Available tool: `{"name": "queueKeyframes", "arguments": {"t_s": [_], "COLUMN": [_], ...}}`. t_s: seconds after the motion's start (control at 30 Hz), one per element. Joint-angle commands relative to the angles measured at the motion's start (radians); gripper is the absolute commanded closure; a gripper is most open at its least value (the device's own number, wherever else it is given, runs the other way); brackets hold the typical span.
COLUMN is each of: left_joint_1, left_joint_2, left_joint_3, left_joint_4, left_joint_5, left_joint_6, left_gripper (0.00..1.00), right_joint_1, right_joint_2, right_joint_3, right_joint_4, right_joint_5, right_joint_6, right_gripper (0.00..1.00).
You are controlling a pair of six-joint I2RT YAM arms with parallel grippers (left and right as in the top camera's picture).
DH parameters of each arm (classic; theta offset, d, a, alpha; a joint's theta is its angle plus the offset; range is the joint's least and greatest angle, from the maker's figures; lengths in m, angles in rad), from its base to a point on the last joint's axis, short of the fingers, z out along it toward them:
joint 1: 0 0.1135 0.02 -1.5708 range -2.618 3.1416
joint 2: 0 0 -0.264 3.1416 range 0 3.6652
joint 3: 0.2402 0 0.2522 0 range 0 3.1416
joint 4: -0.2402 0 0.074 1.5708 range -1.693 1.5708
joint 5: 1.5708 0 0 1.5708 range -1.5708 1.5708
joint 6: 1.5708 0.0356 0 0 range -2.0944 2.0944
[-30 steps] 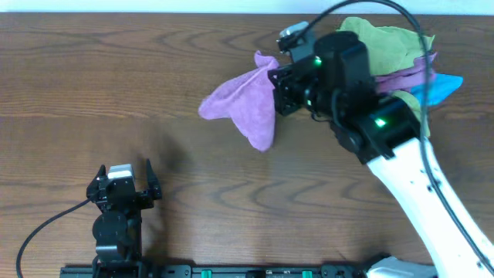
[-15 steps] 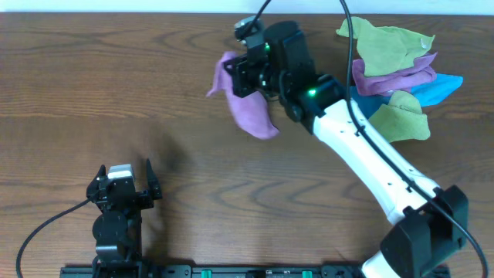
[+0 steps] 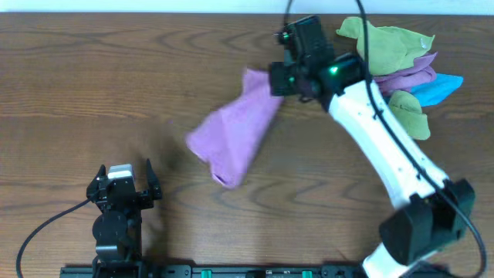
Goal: Fold the cloth
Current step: 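Lift the purple cloth with the right gripper and pull it leftward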
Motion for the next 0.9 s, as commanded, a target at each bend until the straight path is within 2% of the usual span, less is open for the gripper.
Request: {"name": "queueKeyframes", "arguments": {"t_s": [0.0,0.07,0.2,0.23,0.33,0.4,0.47,0.7,0.87], "left_joint_1": [0.003,0.003,0.003,0.003,0.003,0.003,0.003,0.003,0.003], "left_joint_2": [0.001,0.001,0.001,0.001,0.001,0.001,0.001,0.001,0.001], "left_joint_3": [-0.029,-0.029,-0.029,-0.029,-0.029,-0.029,-0.029,-0.029,-0.029], "left_joint_4": [-0.01,-0.01,-0.01,-0.01,-0.01,-0.01,-0.01,-0.01,-0.01], "left_joint_5": [-0.01,-0.01,-0.01,-0.01,-0.01,-0.01,-0.01,-0.01,-0.01], "left_joint_6": [-0.011,-0.011,-0.011,-0.011,-0.011,-0.011,-0.011,-0.011,-0.011], "left_gripper": [0.05,0.05,0.05,0.05,0.05,0.05,0.05,0.05,0.05], "right_joint_1": [-0.032,-0.034,-0.023,-0.015,0.019,0.054,0.098,0.221,0.247], "right_joint_2": [0.035,0.041,0.042,0.043,0.049,0.065,0.097,0.205,0.272], "right_joint_3": [-0.001,-0.002,-0.002,-0.002,-0.002,-0.005,-0.013,-0.015,-0.015], "right_joint_4": [-0.021,-0.023,-0.014,-0.014,-0.011,-0.022,-0.048,-0.082,-0.121], "right_joint_5": [0.054,0.055,-0.008,-0.049,-0.127,-0.125,-0.097,-0.055,0.033], "right_joint_6": [0.029,0.026,-0.069,-0.103,-0.145,-0.175,-0.2,-0.278,-0.285], "right_gripper": [0.01,0.01,0.01,0.03,0.21,0.21,0.28,0.31,0.29]}}
